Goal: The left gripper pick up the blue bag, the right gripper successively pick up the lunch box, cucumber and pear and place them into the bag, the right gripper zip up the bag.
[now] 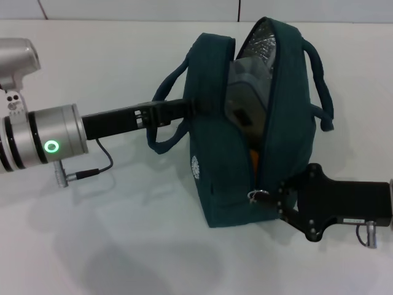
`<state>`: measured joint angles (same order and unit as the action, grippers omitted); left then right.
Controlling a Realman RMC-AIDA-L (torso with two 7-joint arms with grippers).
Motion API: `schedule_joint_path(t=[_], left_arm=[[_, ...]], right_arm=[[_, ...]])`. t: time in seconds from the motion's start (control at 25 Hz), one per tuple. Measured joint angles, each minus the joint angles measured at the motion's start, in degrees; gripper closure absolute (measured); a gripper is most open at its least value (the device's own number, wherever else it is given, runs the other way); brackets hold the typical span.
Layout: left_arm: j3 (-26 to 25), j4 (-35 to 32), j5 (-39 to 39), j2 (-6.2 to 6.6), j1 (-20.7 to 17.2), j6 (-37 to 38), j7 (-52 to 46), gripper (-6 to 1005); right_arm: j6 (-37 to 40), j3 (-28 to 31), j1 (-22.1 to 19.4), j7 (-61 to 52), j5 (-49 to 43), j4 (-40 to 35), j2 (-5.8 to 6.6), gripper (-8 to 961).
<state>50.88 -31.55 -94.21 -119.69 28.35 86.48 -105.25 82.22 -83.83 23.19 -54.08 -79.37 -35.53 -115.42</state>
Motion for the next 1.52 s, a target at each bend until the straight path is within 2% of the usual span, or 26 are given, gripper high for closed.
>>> schedule_joint_path(t=[0.12, 0.32, 0.64, 1.08, 1.16, 1.52], left_arm=[[-0.1, 0.2, 0.5, -0.07, -0.4, 0.4, 2.6, 652], [-0.3, 2.0, 3.2, 0.01, -1.1, 0.7, 6.5, 412], [-0.4, 2.1, 8.6, 0.13, -3.8, 0.7, 11.5, 226], [-0.5, 2.2, 14.1, 0.25, -8.2, 1.3, 21.7, 225], [-0.5, 2.2, 16.1, 0.31, -9.7, 2.2, 23.8, 225], [-0.5, 2.2, 16.4, 0.43, -10.7, 2.4, 24.5, 224]], right_arm=[[1.0, 1.0, 0.0, 0.2, 0.0, -0.2, 0.04, 941], [3.2, 2.3, -0.8, 1.5, 0.0, -1.4, 0.02, 940], [5.1, 4.1, -1.1, 3.6, 2.1, -2.3, 0.02, 939], [4.8, 3.8, 0.8, 4.5, 4.6, -8.2, -0.16, 940], [4.1, 4.0, 1.6, 4.5, 5.6, -8.5, -0.17, 940], [-1.8, 3.0, 7.2, 4.1, 9.0, -8.1, -0.56, 940]])
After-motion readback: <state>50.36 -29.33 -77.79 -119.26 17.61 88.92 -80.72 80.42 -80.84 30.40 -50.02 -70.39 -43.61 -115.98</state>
